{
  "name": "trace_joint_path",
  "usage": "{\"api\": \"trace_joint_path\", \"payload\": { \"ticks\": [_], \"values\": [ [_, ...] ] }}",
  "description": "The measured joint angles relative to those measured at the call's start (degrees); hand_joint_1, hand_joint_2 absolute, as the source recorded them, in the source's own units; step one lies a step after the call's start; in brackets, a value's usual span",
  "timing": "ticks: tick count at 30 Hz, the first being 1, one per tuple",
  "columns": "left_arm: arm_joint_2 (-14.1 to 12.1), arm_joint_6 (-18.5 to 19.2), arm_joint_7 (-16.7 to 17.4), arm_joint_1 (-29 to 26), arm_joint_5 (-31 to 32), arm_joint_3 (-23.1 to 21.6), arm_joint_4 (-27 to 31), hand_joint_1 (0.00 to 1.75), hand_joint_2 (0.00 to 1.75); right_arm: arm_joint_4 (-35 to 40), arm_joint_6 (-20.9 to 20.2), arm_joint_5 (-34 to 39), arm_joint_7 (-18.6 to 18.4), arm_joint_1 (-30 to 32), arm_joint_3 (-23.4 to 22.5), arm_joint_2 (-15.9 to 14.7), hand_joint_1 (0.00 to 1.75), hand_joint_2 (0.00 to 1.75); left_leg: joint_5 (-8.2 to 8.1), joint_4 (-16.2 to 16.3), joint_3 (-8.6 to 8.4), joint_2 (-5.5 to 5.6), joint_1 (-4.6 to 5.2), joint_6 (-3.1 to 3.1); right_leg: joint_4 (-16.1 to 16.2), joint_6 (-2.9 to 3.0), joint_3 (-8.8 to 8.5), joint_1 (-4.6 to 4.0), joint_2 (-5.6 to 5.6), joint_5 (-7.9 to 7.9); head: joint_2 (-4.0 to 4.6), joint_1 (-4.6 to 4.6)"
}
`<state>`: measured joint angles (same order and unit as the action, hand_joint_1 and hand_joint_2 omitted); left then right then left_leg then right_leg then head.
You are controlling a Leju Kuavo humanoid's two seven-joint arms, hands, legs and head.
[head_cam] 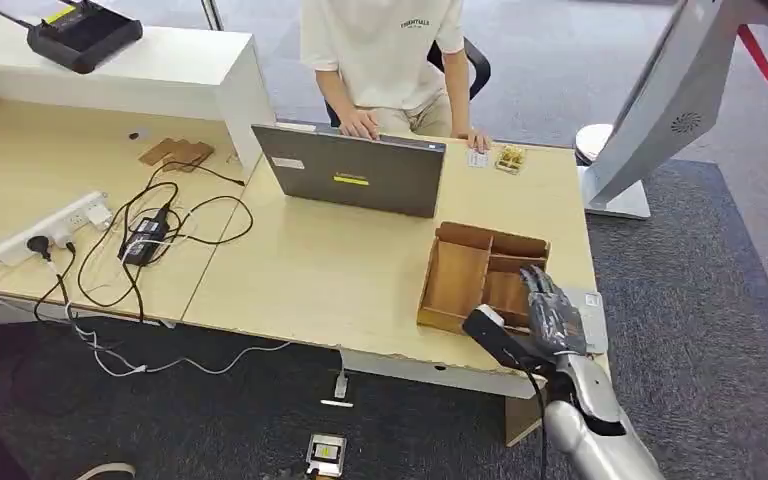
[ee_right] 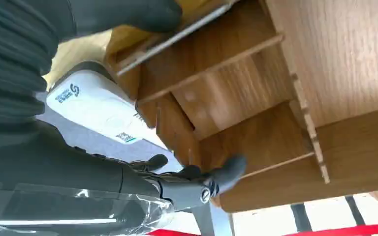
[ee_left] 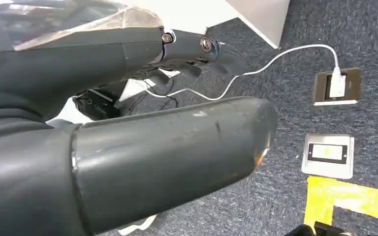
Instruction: Pass the card to the sensor for recognition and then transmit it.
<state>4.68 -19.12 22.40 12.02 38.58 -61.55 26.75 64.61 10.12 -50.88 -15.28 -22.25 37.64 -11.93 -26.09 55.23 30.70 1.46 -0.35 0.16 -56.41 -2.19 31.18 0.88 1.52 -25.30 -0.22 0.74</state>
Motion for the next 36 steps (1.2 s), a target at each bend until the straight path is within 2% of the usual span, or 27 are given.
{"api": "trace_joint_path", "payload": {
  "ticks": [13, 19, 28, 31, 36],
  "values": [
    [0.00, 0.17, 0.00, 0.01, 0.09, 0.00, 0.00, 0.00, 0.00, -0.74, -0.83, 1.90, 0.61, -0.50, 0.19, 0.04, 1.75, 1.75, 0.00, 0.00, 0.00, 0.00, 0.00, 0.00, 0.00, 0.00, 0.01, 0.00, 0.00, 0.00, 0.00, 0.02],
    [0.00, 0.35, 0.00, 0.02, 0.15, 0.00, 0.00, 0.00, 0.00, -0.76, -0.76, 1.90, 0.61, -0.50, 0.17, 0.02, 1.66, 1.75, 0.00, 0.00, -0.01, 0.00, 0.00, 0.00, 0.01, 0.00, 0.00, 0.00, 0.00, 0.00, 0.00, 0.02],
    [0.00, 0.72, 0.00, 0.09, 0.59, 0.00, 0.02, 0.00, 0.00, -0.74, -0.57, 1.90, 0.26, -0.45, 0.17, 0.00, 1.75, 1.75, 0.00, 0.00, -0.04, -0.01, 0.00, 0.00, 0.00, 0.00, -0.02, 0.00, 0.00, 0.00, 0.00, 0.02],
    [0.00, 0.81, -0.07, 0.09, 0.68, 0.00, 0.02, 0.00, 0.00, -0.74, 0.40, 1.97, 0.28, -0.45, 0.17, -0.02, 1.75, 1.75, 0.00, 0.00, -0.04, -0.01, 0.00, 0.00, 0.00, 0.00, -0.02, 0.00, 0.00, 0.00, 0.00, 0.02],
    [0.00, 1.22, -0.59, 0.14, 1.16, 0.00, 0.17, 0.00, 0.00, 0.19, 5.49, 2.23, 0.70, -0.52, -0.22, -0.02, 1.75, 1.75, 0.00, 0.00, -0.03, 0.00, 0.00, 0.00, 0.00, 0.00, -0.02, 0.01, 0.00, 0.00, 0.00, 0.02]
  ]
}}
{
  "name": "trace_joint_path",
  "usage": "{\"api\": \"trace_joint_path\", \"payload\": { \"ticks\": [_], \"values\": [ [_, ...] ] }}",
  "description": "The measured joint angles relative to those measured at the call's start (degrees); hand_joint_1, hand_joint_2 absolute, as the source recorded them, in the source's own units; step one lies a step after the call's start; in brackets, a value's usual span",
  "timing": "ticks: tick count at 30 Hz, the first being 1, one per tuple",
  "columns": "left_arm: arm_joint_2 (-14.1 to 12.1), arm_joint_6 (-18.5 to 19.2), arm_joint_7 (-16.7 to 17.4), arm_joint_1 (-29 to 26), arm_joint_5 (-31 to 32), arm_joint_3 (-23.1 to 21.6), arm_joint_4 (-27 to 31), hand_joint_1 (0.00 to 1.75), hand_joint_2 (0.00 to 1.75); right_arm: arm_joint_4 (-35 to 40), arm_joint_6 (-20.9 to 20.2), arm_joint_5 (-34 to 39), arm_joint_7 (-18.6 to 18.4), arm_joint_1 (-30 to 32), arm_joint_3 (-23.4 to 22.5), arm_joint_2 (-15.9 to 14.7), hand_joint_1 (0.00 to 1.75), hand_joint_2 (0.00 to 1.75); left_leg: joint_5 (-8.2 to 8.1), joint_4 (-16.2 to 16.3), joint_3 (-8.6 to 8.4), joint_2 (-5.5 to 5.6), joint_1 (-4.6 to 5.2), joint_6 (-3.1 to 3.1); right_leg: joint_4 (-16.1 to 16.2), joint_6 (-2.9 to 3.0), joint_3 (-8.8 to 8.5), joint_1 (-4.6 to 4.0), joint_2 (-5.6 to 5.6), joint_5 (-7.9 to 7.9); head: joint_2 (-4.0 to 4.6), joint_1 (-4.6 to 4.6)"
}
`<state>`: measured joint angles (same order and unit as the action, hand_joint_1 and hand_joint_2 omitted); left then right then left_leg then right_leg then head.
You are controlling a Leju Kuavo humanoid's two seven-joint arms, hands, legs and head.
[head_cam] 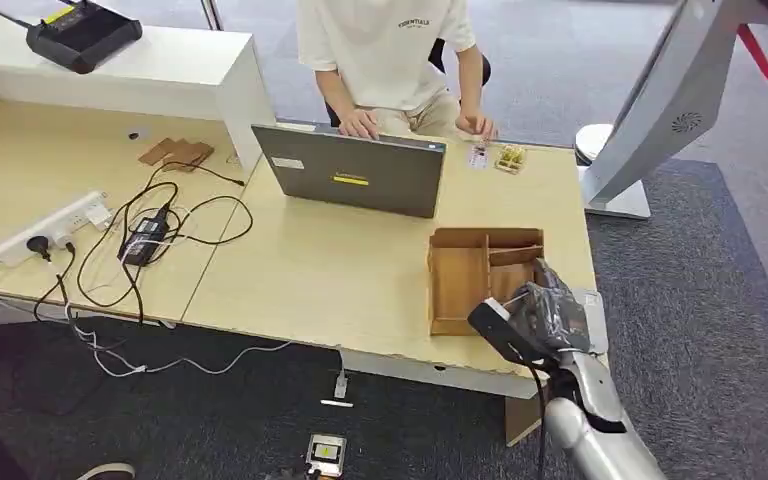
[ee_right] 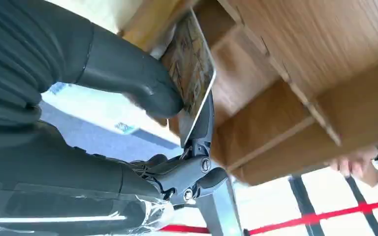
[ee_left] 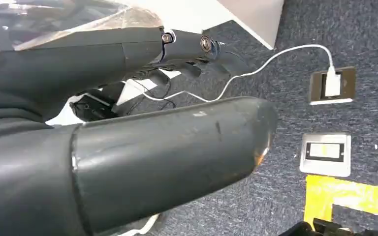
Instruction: Pass the card to the sensor for recognition and then transmit it.
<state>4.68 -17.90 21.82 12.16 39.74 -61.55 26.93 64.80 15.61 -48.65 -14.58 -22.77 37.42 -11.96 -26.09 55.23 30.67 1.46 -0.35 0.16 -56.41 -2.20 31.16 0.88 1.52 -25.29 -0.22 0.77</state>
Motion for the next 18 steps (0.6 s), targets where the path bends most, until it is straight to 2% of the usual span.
{"api": "trace_joint_path", "payload": {
  "ticks": [6, 18],
  "values": [
    [0.00, 0.15, -0.79, 0.08, 0.72, -0.02, 0.02, 0.00, 0.00, 2.72, 4.48, -0.02, 0.11, -0.98, -1.12, -0.13, 1.75, 1.75, 0.00, 0.00, 0.00, 0.00, 0.01, 0.00, 0.00, 0.00, 0.00, 0.00, 0.00, 0.00, 0.00, 0.00],
    [0.00, 0.13, -1.55, 0.17, 2.38, -0.07, 0.02, 0.00, 0.00, 8.68, 5.70, 0.37, -0.92, -5.51, -3.56, -1.20, 1.75, 1.75, 0.00, 0.01, 0.00, -0.01, 0.03, 0.00, -0.01, 0.00, 0.01, 0.02, 0.00, 0.01, 0.00, 0.00]
  ]
}}
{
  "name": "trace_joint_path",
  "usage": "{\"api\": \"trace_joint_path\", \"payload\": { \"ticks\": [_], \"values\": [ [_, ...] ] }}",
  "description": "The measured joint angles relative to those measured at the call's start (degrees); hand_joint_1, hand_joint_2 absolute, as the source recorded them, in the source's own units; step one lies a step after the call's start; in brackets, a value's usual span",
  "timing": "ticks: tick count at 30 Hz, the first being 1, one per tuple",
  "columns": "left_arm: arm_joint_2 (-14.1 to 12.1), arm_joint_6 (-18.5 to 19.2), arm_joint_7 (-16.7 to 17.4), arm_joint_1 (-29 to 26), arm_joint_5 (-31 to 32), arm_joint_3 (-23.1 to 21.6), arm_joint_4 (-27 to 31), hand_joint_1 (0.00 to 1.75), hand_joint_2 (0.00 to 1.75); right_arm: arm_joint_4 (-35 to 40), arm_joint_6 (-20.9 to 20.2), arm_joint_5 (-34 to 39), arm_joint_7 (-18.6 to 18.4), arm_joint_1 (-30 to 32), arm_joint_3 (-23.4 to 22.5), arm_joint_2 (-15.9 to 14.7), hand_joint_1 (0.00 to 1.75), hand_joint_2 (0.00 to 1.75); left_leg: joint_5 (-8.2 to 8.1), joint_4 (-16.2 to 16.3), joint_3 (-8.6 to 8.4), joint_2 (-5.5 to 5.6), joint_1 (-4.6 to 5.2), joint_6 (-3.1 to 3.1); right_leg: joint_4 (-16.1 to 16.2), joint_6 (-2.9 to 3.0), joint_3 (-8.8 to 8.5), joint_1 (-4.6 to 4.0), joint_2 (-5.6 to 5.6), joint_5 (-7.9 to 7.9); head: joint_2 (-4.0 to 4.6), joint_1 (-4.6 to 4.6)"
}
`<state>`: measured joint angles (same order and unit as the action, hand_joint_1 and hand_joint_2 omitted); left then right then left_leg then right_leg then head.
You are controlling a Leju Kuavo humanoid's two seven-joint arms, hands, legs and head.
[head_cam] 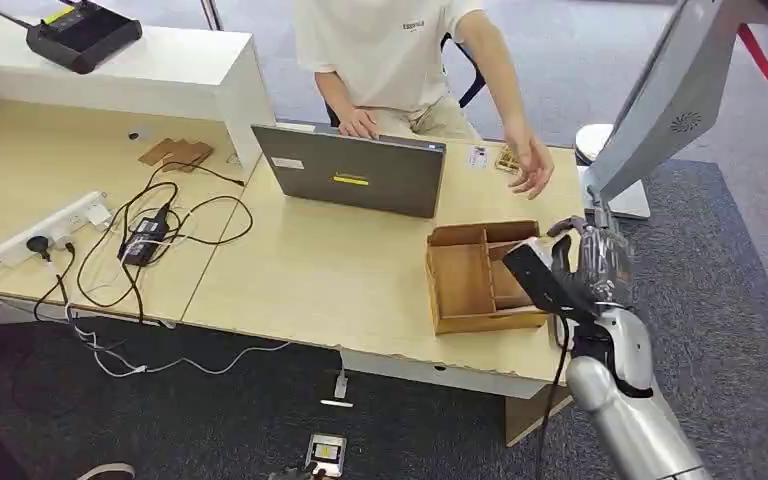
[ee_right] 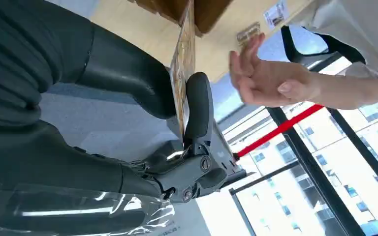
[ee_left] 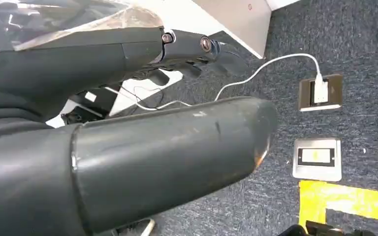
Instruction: Pass the card to the sensor for recognition and then transmit it.
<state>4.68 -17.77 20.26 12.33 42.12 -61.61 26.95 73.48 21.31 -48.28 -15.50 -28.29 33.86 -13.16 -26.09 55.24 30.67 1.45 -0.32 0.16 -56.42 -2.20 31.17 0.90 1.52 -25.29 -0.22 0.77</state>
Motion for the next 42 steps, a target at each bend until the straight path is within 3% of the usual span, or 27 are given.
{"api": "trace_joint_path", "payload": {
  "ticks": [9, 17, 25, 26, 28, 36, 42],
  "values": [
    [0.28, 2.12, -0.67, 0.79, 2.71, -0.35, 0.15, 0.00, 0.00, -2.25, -2.07, 2.47, 1.66, -6.13, 0.61, 1.48, 1.75, 1.75, 0.01, -0.01, 0.03, 0.00, 0.01, 0.00, -0.03, 0.00, -0.02, 0.00, 0.00, 0.01, 0.00, 0.00],
    [0.48, 4.15, -2.14, 1.67, 5.18, -0.46, 0.57, 0.00, 0.00, -13.74, -2.97, 3.67, 3.08, -17.46, 2.56, 5.22, 1.75, 1.75, 0.03, 0.00, 0.03, 0.06, 0.01, -0.01, -0.06, 0.01, 0.00, 0.00, -0.01, 0.02, 0.00, 0.02],
    [0.79, 5.05, -2.80, 2.05, 5.88, -0.68, 0.63, 0.00, 0.00, -24.10, -2.34, 2.80, 3.39, -23.20, 4.52, 8.46, 1.75, 1.75, 0.02, 0.00, 0.05, 0.06, 0.00, -0.01, -0.04, 0.00, 0.02, -0.01, -0.01, 0.01, 0.00, -0.02],
    [0.81, 5.07, -2.80, 2.05, 5.88, -0.68, 0.63, 0.00, 0.00, -25.10, -2.27, 2.84, 3.54, -23.49, 4.66, 8.77, 0.37, 1.75, 0.02, 0.00, 0.06, 0.07, 0.00, -0.01, -0.03, 0.00, 0.02, -0.01, -0.01, 0.01, 0.00, 0.00],
    [0.81, 5.05, -2.80, 2.04, 5.88, -0.68, 0.72, 0.00, 0.00, -27.00, -2.03, 2.86, 3.67, -24.09, 5.05, 9.36, 0.00, 1.75, 0.02, 0.00, 0.06, 0.06, 0.00, -0.01, -0.04, 0.00, 0.02, -0.01, -0.01, 0.01, 0.00, -0.02],
    [0.81, 5.07, -2.78, 2.03, 6.32, -0.68, 0.74, 0.00, 0.00, -32.35, 0.24, 2.43, 3.78, -24.73, 6.43, 11.50, 0.00, 1.75, 0.02, 0.00, 0.05, 0.05, 0.00, -0.01, -0.03, 0.00, 0.03, -0.01, 0.00, 0.01, 0.00, 0.00],
    [0.79, 4.83, -2.36, 1.84, 6.45, -0.68, 0.77, 0.00, 0.00, -32.87, 2.97, 3.91, 4.81, -24.70, 6.91, 11.19, 0.00, 1.75, 0.02, 0.01, 0.03, 0.03, 0.00, -0.01, -0.03, 0.00, 0.02, -0.01, 0.00, 0.01, 0.00, 0.00]
  ]
}}
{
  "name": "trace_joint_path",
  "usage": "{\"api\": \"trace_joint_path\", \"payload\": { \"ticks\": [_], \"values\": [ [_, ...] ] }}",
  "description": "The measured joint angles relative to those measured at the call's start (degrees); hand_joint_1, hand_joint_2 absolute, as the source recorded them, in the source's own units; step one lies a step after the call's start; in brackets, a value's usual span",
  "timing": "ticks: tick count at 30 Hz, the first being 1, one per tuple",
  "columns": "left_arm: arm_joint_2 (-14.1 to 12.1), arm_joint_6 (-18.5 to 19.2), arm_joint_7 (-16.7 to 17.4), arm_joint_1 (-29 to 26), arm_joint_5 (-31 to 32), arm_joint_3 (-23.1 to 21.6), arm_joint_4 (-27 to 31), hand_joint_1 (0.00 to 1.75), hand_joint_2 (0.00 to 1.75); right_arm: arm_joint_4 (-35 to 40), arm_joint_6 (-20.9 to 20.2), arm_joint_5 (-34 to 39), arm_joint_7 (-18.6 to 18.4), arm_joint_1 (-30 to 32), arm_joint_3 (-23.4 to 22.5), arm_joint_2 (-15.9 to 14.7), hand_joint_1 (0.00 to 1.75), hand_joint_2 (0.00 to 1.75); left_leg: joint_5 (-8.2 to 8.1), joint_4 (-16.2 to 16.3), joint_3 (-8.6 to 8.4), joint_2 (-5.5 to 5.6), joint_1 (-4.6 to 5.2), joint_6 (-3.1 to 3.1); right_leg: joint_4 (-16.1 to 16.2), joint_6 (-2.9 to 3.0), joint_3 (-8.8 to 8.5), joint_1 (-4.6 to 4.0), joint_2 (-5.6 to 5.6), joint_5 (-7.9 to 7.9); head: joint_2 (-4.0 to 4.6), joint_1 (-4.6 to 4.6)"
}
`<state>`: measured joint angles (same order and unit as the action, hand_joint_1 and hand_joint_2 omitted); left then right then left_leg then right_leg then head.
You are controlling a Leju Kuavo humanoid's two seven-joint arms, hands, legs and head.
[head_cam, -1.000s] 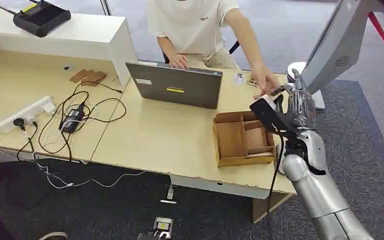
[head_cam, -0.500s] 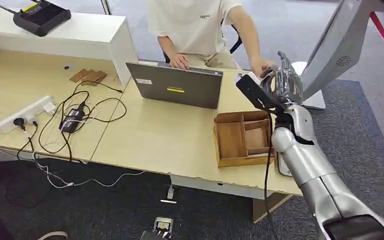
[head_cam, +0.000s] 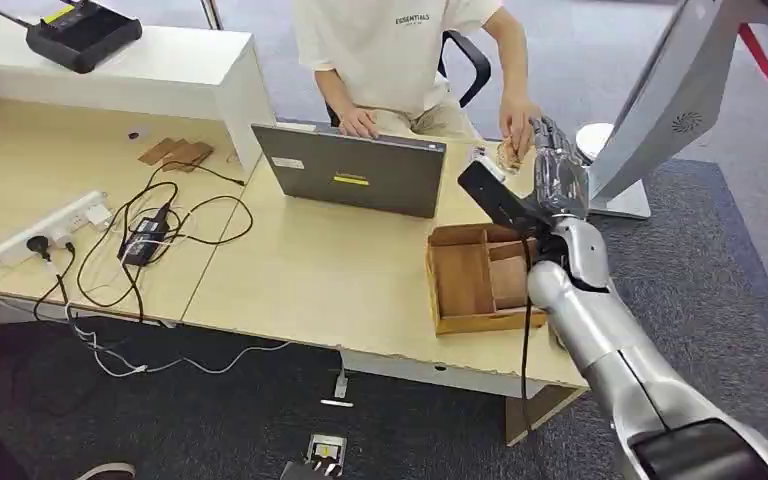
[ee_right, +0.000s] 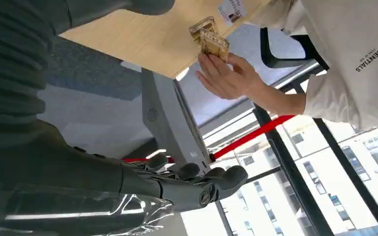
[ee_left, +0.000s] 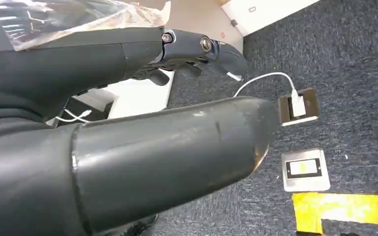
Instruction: Pass the card to the sensor for recognition and then transmit it.
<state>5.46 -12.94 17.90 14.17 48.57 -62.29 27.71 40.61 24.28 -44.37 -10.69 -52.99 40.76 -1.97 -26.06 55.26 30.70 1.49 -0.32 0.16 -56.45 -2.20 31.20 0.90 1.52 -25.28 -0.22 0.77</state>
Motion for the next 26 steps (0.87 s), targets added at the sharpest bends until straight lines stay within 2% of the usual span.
{"api": "trace_joint_path", "payload": {
  "ticks": [4, 12, 16, 22, 26],
  "values": [
    [-0.20, -0.92, 0.28, -0.37, -0.63, 0.02, 0.00, 0.00, 0.00, 2.74, 3.11, 1.25, 0.02, 1.34, -0.09, -1.64, 0.00, 1.75, 0.00, 0.02, -0.02, 0.00, 0.00, 0.00, 0.02, 0.00, -0.01, 0.01, 0.00, 0.00, 0.00, -0.02],
    [-0.79, -3.61, 1.42, -1.62, -3.74, 0.63, 0.00, 0.00, 0.00, 10.80, 10.14, 4.31, -0.88, 6.95, -3.59, -7.85, 0.00, 1.75, -0.02, 0.03, -0.04, 0.00, 0.01, 0.02, 0.07, 0.00, -0.01, 0.02, 0.00, 0.00, 0.00, -0.02],
    [-1.22, -5.31, 2.14, -2.45, -5.82, 0.87, -0.02, 0.00, 0.00, 15.50, 13.53, 7.91, -2.43, 10.15, -8.20, -12.90, 0.00, 1.75, -0.02, 0.04, -0.03, 0.02, 0.01, 0.03, 0.09, -0.01, -0.04, 0.04, -0.01, 0.00, 0.00, 0.00],
    [-1.71, -6.73, 3.02, -3.13, -8.06, 0.90, -0.04, 0.00, 0.00, 23.75, 14.07, 9.42, -4.77, 17.23, -18.35, -20.65, 0.00, 1.75, -0.07, 0.05, -0.04, 0.04, 0.09, 0.08, 0.13, -0.03, -0.06, 0.06, -0.01, 0.00, 0.00, 0.00],
    [-1.95, -7.48, 3.34, -3.28, -9.31, 0.90, -0.07, 0.00, 0.00, 27.13, 14.12, 10.80, -3.98, 21.62, -25.36, -23.72, 0.00, 1.75, -0.11, 0.04, -0.04, 0.01, 0.09, 0.12, 0.13, -0.03, -0.05, 0.06, 0.01, 0.00, 0.00, -0.02]
  ]
}}
